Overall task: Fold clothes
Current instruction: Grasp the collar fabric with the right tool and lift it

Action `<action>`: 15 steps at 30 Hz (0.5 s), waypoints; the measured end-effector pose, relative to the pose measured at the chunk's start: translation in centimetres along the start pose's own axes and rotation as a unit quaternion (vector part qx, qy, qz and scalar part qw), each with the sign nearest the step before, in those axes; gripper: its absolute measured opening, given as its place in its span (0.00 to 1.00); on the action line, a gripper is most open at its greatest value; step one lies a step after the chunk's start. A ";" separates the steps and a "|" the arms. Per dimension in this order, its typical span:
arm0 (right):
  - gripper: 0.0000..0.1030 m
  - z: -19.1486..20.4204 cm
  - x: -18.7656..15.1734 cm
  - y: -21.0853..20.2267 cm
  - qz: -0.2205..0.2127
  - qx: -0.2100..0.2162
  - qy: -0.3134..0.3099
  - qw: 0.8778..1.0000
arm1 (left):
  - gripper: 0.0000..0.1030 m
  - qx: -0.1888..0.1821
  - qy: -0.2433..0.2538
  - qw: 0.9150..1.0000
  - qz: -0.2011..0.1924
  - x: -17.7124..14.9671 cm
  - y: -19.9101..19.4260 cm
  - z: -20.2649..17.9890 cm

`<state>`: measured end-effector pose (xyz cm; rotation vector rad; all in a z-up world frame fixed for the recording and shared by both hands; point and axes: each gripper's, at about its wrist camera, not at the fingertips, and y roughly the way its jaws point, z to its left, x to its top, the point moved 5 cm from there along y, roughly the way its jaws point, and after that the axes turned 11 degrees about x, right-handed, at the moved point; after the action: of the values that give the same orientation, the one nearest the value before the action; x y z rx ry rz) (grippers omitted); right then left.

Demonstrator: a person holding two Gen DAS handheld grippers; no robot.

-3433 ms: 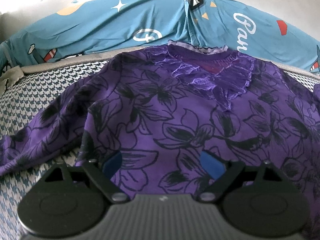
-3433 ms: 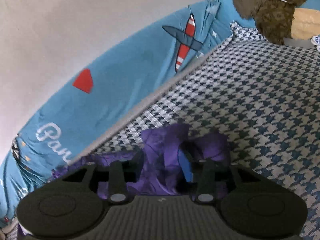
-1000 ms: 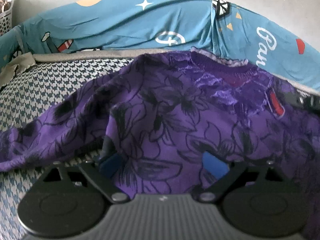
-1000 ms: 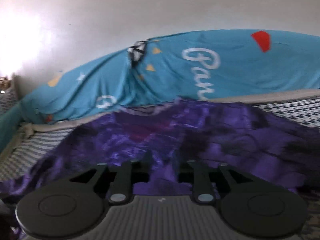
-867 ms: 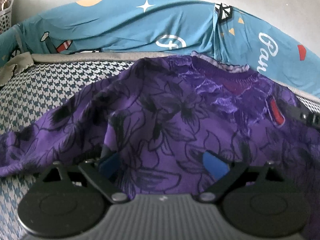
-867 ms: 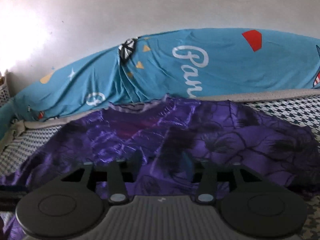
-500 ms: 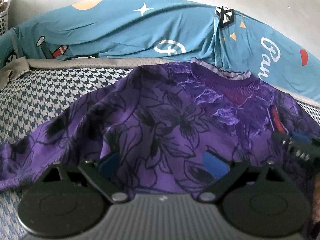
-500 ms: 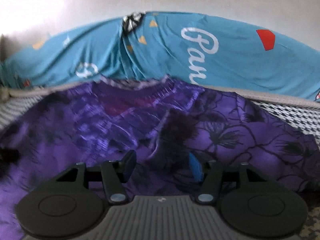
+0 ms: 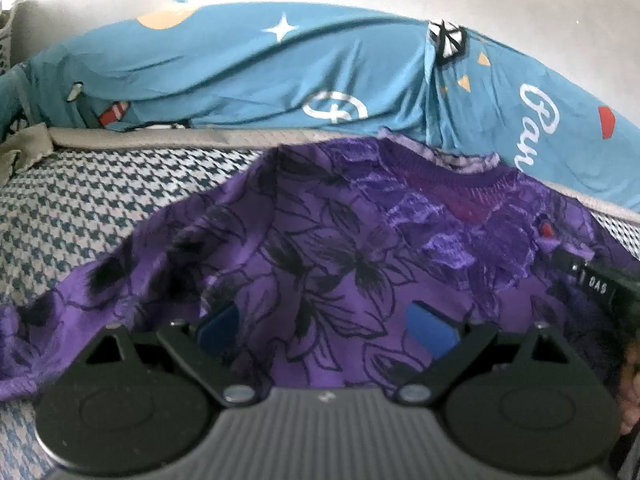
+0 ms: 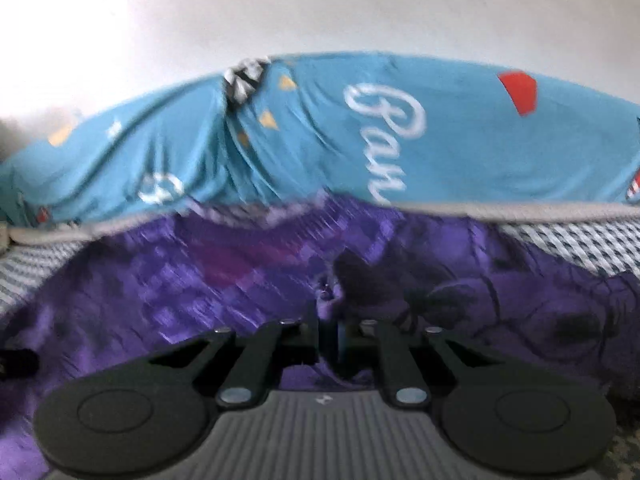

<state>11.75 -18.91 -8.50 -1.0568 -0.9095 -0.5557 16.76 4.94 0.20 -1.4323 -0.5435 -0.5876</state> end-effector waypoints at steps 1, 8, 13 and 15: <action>0.10 0.7 0.4 -0.1 -0.007 0.014 0.000 1.000 | 0.92 0.003 -0.004 1.000 -0.004 0.1 -0.1 0.4; 0.10 8.2 2.4 -1.7 -0.051 0.144 -0.022 0.988 | 0.92 0.038 -0.033 0.998 -0.033 0.9 -1.1 3.7; 0.11 14.2 1.6 -2.2 -0.049 0.267 -0.034 0.962 | 0.93 0.080 -0.066 0.993 -0.061 1.5 -1.7 6.9; 0.12 15.8 0.6 -1.7 -0.021 0.289 -0.049 0.956 | 0.93 0.095 -0.071 0.991 -0.068 1.6 -1.7 7.6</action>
<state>5.03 -5.23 -4.02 -0.5355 -1.0975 -0.2432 16.88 12.32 3.08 -1.2692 -0.7943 -0.5290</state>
